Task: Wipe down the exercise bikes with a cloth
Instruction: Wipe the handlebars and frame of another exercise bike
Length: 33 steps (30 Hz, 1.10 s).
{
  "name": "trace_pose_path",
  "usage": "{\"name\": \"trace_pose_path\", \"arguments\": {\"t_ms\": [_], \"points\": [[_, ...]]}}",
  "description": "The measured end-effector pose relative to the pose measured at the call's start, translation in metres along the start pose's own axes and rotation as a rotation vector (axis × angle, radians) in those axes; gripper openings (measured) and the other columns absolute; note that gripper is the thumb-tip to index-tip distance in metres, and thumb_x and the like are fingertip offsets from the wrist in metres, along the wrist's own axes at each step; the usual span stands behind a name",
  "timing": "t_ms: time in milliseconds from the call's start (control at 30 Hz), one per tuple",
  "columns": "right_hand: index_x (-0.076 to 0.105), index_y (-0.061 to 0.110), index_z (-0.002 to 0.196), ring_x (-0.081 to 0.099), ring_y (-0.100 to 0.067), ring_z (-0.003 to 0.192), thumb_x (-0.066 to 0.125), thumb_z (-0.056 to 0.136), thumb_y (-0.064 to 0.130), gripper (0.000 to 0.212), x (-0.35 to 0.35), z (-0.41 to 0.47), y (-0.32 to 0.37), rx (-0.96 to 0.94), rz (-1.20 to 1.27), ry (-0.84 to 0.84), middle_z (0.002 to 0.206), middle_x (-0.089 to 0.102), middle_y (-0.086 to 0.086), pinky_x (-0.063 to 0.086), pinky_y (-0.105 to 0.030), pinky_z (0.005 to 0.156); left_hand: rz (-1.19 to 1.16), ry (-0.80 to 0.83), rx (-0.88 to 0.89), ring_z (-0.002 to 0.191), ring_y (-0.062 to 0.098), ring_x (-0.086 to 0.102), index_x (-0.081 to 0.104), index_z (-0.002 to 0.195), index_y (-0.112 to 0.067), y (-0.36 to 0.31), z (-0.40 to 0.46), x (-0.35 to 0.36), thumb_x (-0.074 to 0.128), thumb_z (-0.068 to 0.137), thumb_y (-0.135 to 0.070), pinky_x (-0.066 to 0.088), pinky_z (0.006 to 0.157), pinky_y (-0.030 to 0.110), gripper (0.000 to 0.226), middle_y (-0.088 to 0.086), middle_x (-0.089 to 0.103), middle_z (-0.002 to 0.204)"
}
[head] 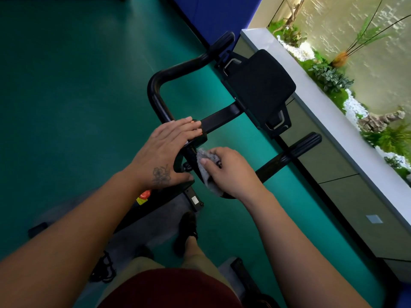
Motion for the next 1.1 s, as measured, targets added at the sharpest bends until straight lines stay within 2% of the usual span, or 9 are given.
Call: {"name": "trace_pose_path", "arguments": {"t_ms": [167, 267, 400, 600, 733, 800, 867, 967, 1100], "points": [[0.047, 0.025, 0.09, 0.038, -0.02, 0.094, 0.041, 0.11, 0.046, 0.03, -0.004, -0.019, -0.016, -0.091, -0.298, 0.11, 0.092, 0.046, 0.003, 0.038, -0.041, 0.093, -0.03, 0.001, -0.017, 0.164, 0.005, 0.011, 0.037, 0.164, -0.023, 0.0, 0.0, -0.001, 0.09, 0.075, -0.055, 0.007, 0.133, 0.038, 0.108, -0.011, 0.027, 0.175], [0.055, 0.024, 0.097, 0.036, -0.019, 0.101, 0.033, 0.111, 0.051, 0.038, -0.004, -0.035, -0.04, -0.093, -0.336, 0.135, 0.104, 0.05, 0.002, 0.032, -0.04, 0.097, -0.037, 0.001, -0.021, 0.163, 0.004, 0.011, 0.037, 0.163, -0.024, 0.0, 0.0, -0.001, 0.09, 0.075, -0.054, 0.009, 0.133, 0.04, 0.108, -0.012, 0.027, 0.174], [0.065, 0.028, 0.112, 0.037, -0.019, 0.114, 0.02, 0.097, 0.064, 0.059, -0.017, -0.047, -0.054, -0.181, -0.429, 0.031, 0.121, 0.051, 0.009, 0.024, -0.035, 0.088, -0.051, 0.012, -0.035, 0.163, 0.002, 0.007, 0.034, 0.165, -0.025, 0.001, -0.002, 0.0, 0.09, 0.075, -0.054, 0.002, 0.132, 0.033, 0.11, -0.014, 0.023, 0.175], [0.071, 0.028, 0.115, 0.037, -0.023, 0.121, 0.034, 0.097, 0.058, 0.051, -0.044, -0.051, -0.078, -0.163, -0.412, -0.119, 0.132, 0.051, 0.003, 0.018, -0.032, 0.089, -0.062, 0.01, -0.029, 0.163, 0.002, 0.008, 0.035, 0.164, -0.027, 0.003, -0.002, 0.0, 0.089, 0.076, -0.053, 0.002, 0.132, 0.034, 0.107, -0.016, 0.024, 0.175], [0.073, 0.019, 0.12, 0.039, -0.026, 0.115, 0.05, 0.101, 0.04, 0.036, -0.077, -0.047, -0.115, -0.014, -0.347, -0.291, 0.126, 0.049, -0.004, 0.035, -0.042, 0.095, -0.065, 0.003, -0.031, 0.163, 0.002, 0.008, 0.035, 0.164, -0.026, 0.003, -0.002, 0.0, 0.09, 0.077, -0.052, -0.002, 0.131, 0.029, 0.106, -0.015, 0.025, 0.174], [0.073, 0.013, 0.121, 0.036, -0.024, 0.114, 0.054, 0.102, 0.035, 0.035, -0.089, -0.043, -0.128, 0.055, -0.302, -0.354, 0.123, 0.046, -0.005, 0.032, -0.035, 0.099, -0.066, 0.002, -0.031, 0.163, 0.002, 0.008, 0.035, 0.164, -0.025, 0.003, -0.002, 0.0, 0.09, 0.077, -0.052, -0.001, 0.131, 0.03, 0.106, -0.014, 0.025, 0.175], [0.074, 0.009, 0.12, 0.035, -0.025, 0.115, 0.055, 0.102, 0.035, 0.036, -0.098, -0.039, -0.129, 0.074, -0.288, -0.423, 0.122, 0.046, -0.009, 0.029, -0.029, 0.096, -0.07, 0.006, -0.032, 0.163, 0.002, 0.008, 0.035, 0.164, -0.025, 0.003, -0.002, 0.0, 0.09, 0.077, -0.052, -0.001, 0.131, 0.031, 0.106, -0.014, 0.025, 0.175], [0.076, 0.009, 0.116, 0.039, -0.03, 0.113, 0.057, 0.101, 0.041, 0.041, -0.103, -0.037, -0.127, 0.069, -0.32, -0.544, 0.12, 0.049, -0.012, 0.034, -0.031, 0.091, -0.07, 0.01, -0.033, 0.163, 0.003, 0.009, 0.035, 0.165, -0.025, 0.003, -0.002, 0.0, 0.09, 0.077, -0.052, 0.002, 0.132, 0.034, 0.107, -0.014, 0.025, 0.175], [0.076, 0.009, 0.117, 0.041, -0.028, 0.111, 0.061, 0.103, 0.036, 0.034, -0.089, -0.045, -0.127, 0.076, -0.294, -0.611, 0.119, 0.052, -0.01, 0.036, -0.03, 0.091, -0.072, 0.003, -0.036, 0.163, 0.003, 0.01, 0.036, 0.164, -0.026, 0.002, -0.002, 0.0, 0.09, 0.077, -0.052, 0.006, 0.133, 0.038, 0.106, -0.014, 0.026, 0.174]]}}
Point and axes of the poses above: each hand's wrist, its own z-axis towards the middle knuckle, its own x-axis out of the palm, y = z × x, the point moved 8 cm from there along z, towards the middle knuckle
